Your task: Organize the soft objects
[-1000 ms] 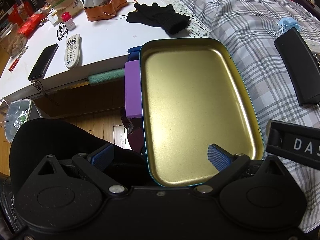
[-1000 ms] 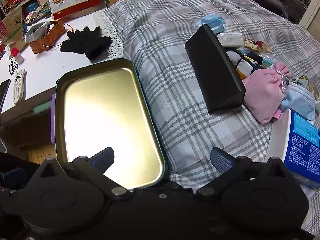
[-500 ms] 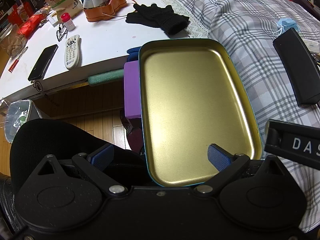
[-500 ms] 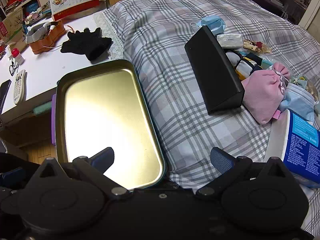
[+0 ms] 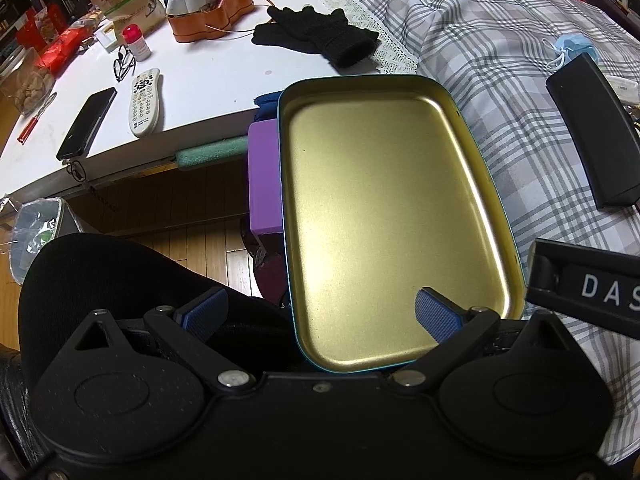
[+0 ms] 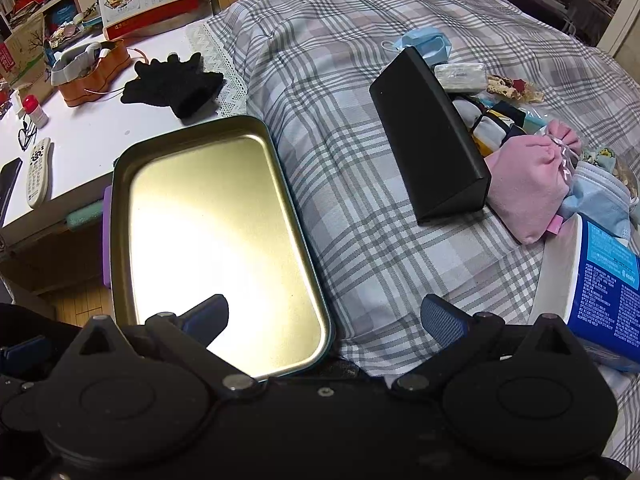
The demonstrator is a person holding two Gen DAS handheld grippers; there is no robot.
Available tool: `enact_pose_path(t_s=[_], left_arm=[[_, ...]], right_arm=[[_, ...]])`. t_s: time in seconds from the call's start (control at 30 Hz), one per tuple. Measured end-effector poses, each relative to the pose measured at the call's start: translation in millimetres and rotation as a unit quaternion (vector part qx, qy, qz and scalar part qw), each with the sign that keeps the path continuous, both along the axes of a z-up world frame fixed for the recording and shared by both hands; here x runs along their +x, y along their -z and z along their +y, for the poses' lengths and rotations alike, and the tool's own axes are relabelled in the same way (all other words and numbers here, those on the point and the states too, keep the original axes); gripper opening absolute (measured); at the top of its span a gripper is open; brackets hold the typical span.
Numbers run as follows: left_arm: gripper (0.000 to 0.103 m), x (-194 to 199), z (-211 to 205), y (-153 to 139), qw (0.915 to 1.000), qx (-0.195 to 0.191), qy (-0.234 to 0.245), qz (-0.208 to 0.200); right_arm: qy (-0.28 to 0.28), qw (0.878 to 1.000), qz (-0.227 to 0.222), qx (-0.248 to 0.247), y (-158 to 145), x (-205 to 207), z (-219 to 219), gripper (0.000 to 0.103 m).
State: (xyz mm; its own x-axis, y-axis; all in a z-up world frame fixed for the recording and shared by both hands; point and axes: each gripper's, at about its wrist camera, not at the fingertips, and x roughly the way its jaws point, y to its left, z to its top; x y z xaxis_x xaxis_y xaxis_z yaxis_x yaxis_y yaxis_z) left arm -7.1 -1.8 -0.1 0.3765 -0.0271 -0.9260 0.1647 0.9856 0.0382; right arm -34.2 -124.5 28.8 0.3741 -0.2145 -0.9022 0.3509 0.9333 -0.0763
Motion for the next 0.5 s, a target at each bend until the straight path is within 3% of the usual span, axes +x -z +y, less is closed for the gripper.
enact_pose_path(t_s=[0.5], left_arm=[[0.098, -5.2, 0.1, -4.1, 1.0, 0.006, 0.005, -0.005]], right_arm=[[0.005, 1.0, -0.001, 0.004, -0.1, -7.0, -0.8, 0.103]])
